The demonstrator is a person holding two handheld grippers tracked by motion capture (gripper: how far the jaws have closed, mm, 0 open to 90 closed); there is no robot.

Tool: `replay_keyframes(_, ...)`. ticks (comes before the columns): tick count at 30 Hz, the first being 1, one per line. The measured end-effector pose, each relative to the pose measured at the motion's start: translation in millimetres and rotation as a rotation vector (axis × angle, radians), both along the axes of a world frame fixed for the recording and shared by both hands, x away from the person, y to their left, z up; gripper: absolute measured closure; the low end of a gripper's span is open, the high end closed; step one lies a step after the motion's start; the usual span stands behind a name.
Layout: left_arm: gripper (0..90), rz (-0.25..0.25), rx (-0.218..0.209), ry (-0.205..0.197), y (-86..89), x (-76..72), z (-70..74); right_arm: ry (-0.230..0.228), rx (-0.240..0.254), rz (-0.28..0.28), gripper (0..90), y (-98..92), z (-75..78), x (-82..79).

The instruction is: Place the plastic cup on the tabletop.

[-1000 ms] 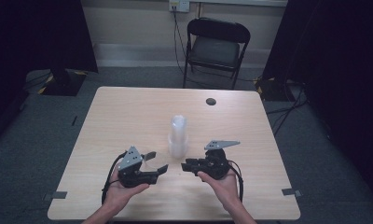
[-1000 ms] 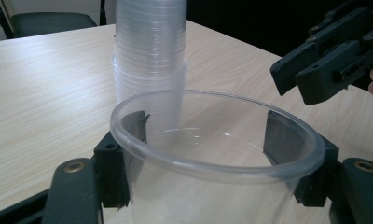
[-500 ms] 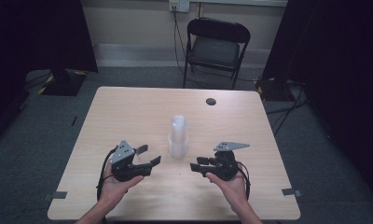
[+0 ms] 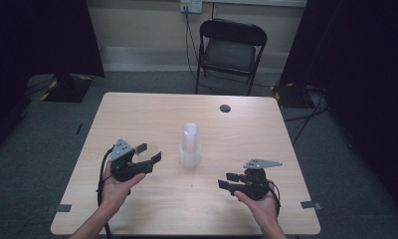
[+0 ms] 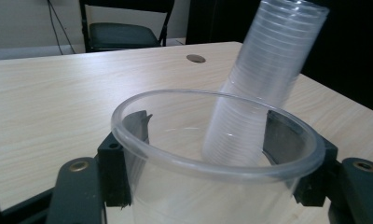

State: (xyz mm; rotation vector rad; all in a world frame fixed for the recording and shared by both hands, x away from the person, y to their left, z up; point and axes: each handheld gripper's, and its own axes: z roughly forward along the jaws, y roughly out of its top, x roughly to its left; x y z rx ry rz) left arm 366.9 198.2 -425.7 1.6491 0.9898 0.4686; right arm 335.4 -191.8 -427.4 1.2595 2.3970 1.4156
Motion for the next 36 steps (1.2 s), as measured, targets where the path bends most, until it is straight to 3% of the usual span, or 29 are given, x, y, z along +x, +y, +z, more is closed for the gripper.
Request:
replay_keyframes(1, 31.6, 0.001, -0.017, 0.019, 1.0, 1.4, -0.5, 0.001, -0.002, -0.006, 50.7, -2.3, 0.1, 0.0)
replay_keyframes(5, 31.5, 0.022, -0.002, 0.019, 3.4, 7.4, -3.6, -0.002, 0.003, -0.029, 49.5, -10.9, 1.4, 1.7)
replay_keyframes(10, 31.5, 0.079, 0.050, -0.001, 6.3, 21.7, -6.0, 0.001, -0.008, -0.049, 43.3, -16.4, -2.2, 5.4)
replay_keyframes(13, 30.9, 0.077, 0.021, 0.033, 9.0, 34.5, -6.1, -0.001, -0.011, -0.057, 40.6, -17.0, -6.4, 5.1)
replay_keyframes(15, 30.6, 0.077, 0.032, -0.005, 10.0, 41.2, -7.1, -0.003, -0.011, -0.059, 39.4, -17.2, -8.4, 4.8)
replay_keyframes(17, 30.6, 0.075, 0.041, 0.016, 11.1, 48.1, -7.3, -0.003, -0.011, -0.065, 39.4, -17.7, -9.0, 3.9)
replay_keyframes(21, 30.7, 0.096, 0.043, -0.007, 10.7, 59.2, -6.0, -0.007, -0.002, -0.070, 39.3, -20.7, -10.8, 4.4)
replay_keyframes(24, 30.7, 0.106, 0.074, -0.012, 7.4, 68.3, -5.8, -0.005, 0.006, -0.072, 39.3, -22.4, -13.1, 6.1)
replay_keyframes(27, 30.7, 0.113, 0.056, -0.036, 5.1, 74.0, -6.7, 0.006, 0.010, -0.071, 39.3, -23.1, -15.9, 7.7)
replay_keyframes(28, 30.7, 0.117, 0.069, -0.039, 4.2, 74.1, -7.2, 0.006, 0.008, -0.069, 39.4, -23.1, -16.6, 8.0)
replay_keyframes(30, 30.4, 0.102, 0.051, -0.015, 1.8, 76.3, -10.5, 0.011, 0.003, -0.059, 39.8, -23.1, -17.0, 8.2)
replay_keyframes(32, 30.3, 0.115, 0.065, -0.021, -1.7, 79.1, -13.5, 0.007, 0.004, -0.059, 39.6, -23.3, -16.5, 8.6)
replay_keyframes(35, 30.4, 0.130, 0.057, -0.032, -3.5, 84.6, -17.7, 0.005, 0.002, -0.057, 40.0, -22.5, -15.5, 9.3)
replay_keyframes(36, 30.3, 0.133, 0.036, -0.027, -3.9, 86.8, -19.8, 0.001, 0.002, -0.054, 40.0, -21.8, -15.4, 9.4)
